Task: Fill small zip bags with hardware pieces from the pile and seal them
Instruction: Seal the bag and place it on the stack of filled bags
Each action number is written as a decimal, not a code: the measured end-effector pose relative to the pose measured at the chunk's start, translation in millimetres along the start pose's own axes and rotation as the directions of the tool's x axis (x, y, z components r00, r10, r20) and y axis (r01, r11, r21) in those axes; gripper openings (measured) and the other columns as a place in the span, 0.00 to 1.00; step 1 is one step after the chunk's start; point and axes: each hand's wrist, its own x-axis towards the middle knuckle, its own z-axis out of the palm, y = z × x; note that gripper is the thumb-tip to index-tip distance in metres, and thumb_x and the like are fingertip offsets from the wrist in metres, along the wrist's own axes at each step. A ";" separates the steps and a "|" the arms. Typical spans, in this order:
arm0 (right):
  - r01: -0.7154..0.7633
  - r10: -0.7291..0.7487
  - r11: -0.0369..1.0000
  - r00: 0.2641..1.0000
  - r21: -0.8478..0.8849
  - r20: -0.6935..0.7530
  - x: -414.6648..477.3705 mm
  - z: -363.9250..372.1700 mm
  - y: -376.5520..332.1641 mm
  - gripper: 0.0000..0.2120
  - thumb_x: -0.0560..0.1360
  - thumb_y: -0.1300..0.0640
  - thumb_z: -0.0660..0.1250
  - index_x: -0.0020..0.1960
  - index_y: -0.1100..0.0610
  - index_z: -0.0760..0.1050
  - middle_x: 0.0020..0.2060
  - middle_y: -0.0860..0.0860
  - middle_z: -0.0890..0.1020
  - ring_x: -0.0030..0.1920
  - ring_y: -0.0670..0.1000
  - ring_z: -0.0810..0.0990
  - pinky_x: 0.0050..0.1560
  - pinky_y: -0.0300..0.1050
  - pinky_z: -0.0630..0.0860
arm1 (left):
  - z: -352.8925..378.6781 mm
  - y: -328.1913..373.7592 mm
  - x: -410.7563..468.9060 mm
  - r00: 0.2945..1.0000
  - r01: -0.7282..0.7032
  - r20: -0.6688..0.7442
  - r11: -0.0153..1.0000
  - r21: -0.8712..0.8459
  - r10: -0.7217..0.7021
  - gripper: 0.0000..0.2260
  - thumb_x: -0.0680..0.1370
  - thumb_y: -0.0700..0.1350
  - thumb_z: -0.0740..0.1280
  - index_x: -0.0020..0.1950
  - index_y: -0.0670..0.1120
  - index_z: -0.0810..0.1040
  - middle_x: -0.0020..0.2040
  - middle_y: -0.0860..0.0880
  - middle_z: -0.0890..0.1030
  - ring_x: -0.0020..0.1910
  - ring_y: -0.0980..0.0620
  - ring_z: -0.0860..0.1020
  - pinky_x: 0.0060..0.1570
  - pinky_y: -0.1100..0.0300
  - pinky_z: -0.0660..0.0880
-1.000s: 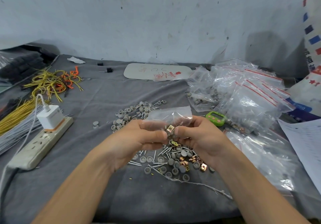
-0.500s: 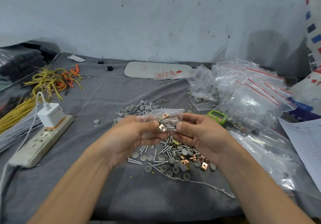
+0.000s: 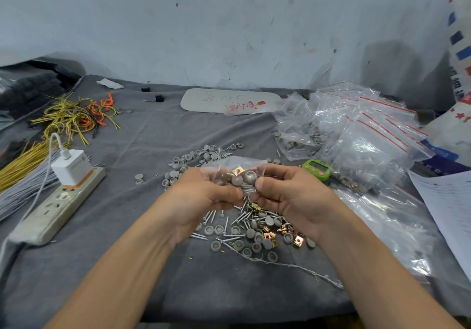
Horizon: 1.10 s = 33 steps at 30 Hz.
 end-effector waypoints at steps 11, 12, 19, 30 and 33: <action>-0.072 0.081 0.992 0.993 0.105 -0.086 0.9 3.5 -2.1 0.11 0.77 0.73 0.67 0.58 0.66 0.77 0.41 0.61 0.86 0.35 0.54 0.85 0.35 0.41 0.82 | 0.6 1.0 -1.5 0.998 0.040 0.045 0.997 -0.070 -0.037 0.19 0.72 0.22 0.64 0.58 0.36 0.83 0.52 0.39 0.86 0.48 0.45 0.85 0.47 0.59 0.81; -0.074 0.084 0.991 0.992 0.110 -0.091 0.9 3.3 -2.3 0.11 0.77 0.73 0.67 0.59 0.67 0.77 0.41 0.61 0.86 0.35 0.55 0.86 0.35 0.42 0.83 | -0.5 1.5 -2.1 0.997 0.047 0.061 0.996 -0.075 -0.043 0.19 0.72 0.21 0.64 0.57 0.36 0.83 0.52 0.39 0.86 0.46 0.47 0.85 0.43 0.61 0.81; -0.068 0.077 0.993 0.993 0.095 -0.090 0.8 2.4 -2.3 0.09 0.77 0.73 0.67 0.54 0.64 0.78 0.39 0.59 0.86 0.35 0.54 0.85 0.35 0.41 0.82 | -6.1 3.2 -2.0 0.995 0.065 0.084 0.997 -0.049 -0.061 0.21 0.69 0.19 0.62 0.59 0.32 0.80 0.46 0.40 0.75 0.50 0.43 0.77 0.39 0.63 0.78; -0.056 0.062 0.996 0.995 0.071 -0.074 0.2 2.2 -0.5 0.09 0.77 0.73 0.65 0.50 0.63 0.81 0.42 0.60 0.86 0.36 0.53 0.85 0.36 0.41 0.82 | -8.0 9.9 -9.0 0.987 0.038 0.159 0.999 -0.033 -0.033 0.18 0.75 0.28 0.66 0.56 0.46 0.86 0.53 0.44 0.86 0.48 0.52 0.84 0.49 0.59 0.79; -0.046 0.050 0.997 0.997 0.061 -0.065 -0.4 3.1 0.1 0.09 0.77 0.74 0.66 0.50 0.63 0.81 0.42 0.59 0.86 0.36 0.53 0.85 0.36 0.40 0.82 | -5.5 7.7 -7.4 0.994 0.044 0.105 0.998 -0.034 -0.040 0.15 0.76 0.31 0.67 0.60 0.42 0.83 0.55 0.43 0.86 0.49 0.50 0.84 0.51 0.57 0.80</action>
